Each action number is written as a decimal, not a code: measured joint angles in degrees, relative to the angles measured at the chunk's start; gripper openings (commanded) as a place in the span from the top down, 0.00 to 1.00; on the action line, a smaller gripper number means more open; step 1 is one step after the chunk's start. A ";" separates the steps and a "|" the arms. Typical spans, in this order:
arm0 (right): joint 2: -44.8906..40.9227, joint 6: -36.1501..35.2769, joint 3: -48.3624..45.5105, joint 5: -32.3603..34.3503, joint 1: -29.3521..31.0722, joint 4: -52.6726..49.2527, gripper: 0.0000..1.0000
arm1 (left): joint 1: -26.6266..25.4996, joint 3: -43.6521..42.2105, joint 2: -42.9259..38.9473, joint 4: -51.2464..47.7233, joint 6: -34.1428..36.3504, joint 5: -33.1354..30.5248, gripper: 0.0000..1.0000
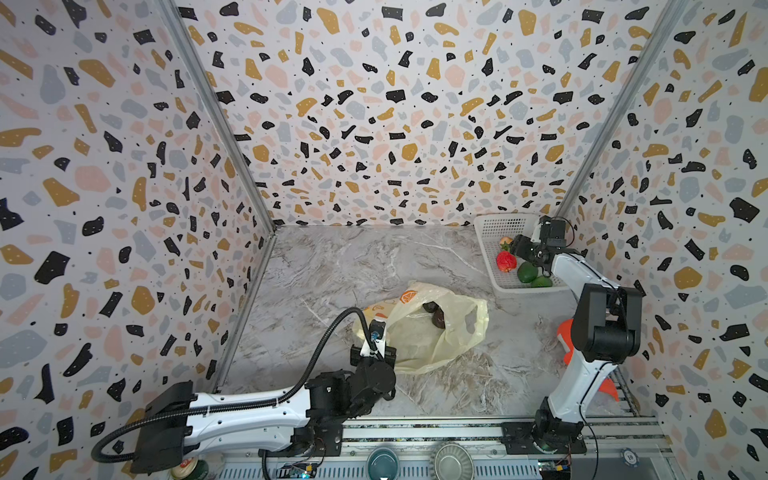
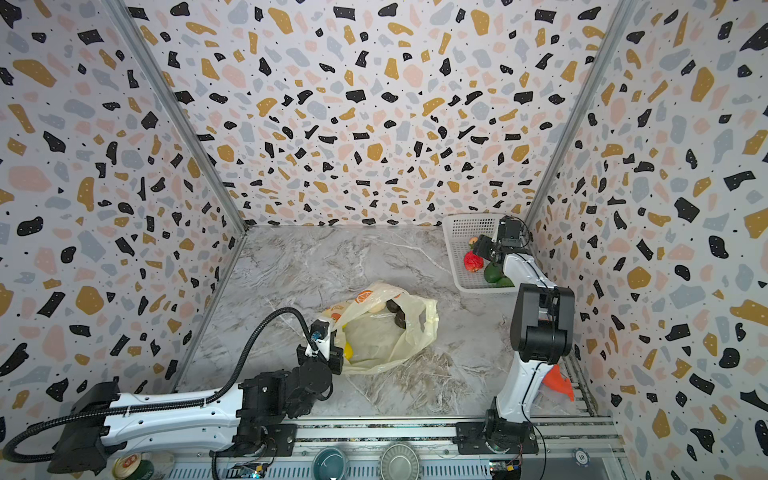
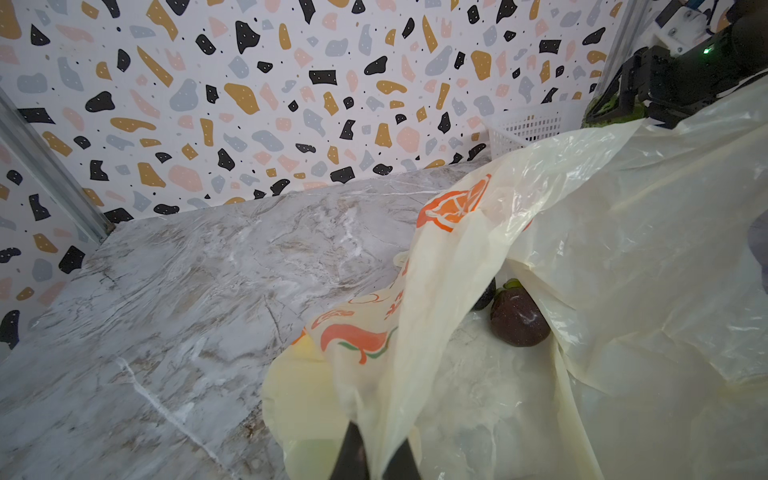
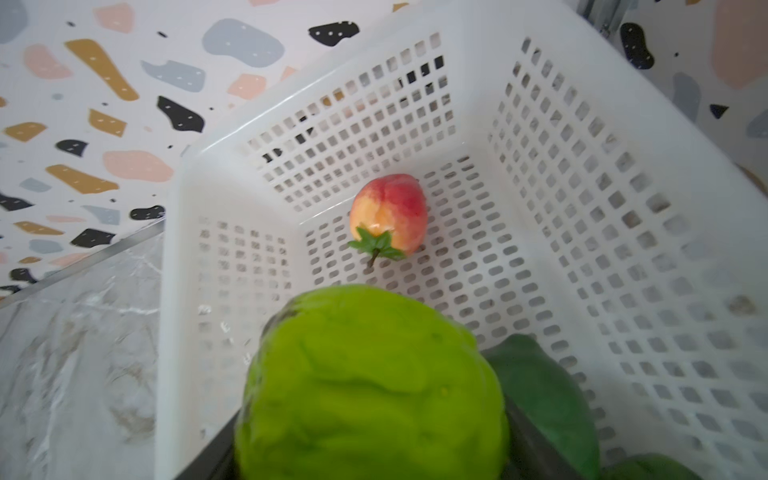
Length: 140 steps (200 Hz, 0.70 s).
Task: Untie the knot of the plastic bag and take out the fruit
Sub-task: 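Lower the light green fruit into the white basket and open the right gripper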
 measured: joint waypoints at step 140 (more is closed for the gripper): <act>0.15 -1.05 3.02 3.17 -0.79 -1.49 0.04 | 0.00 0.00 0.24 0.00 -0.04 0.00 1.00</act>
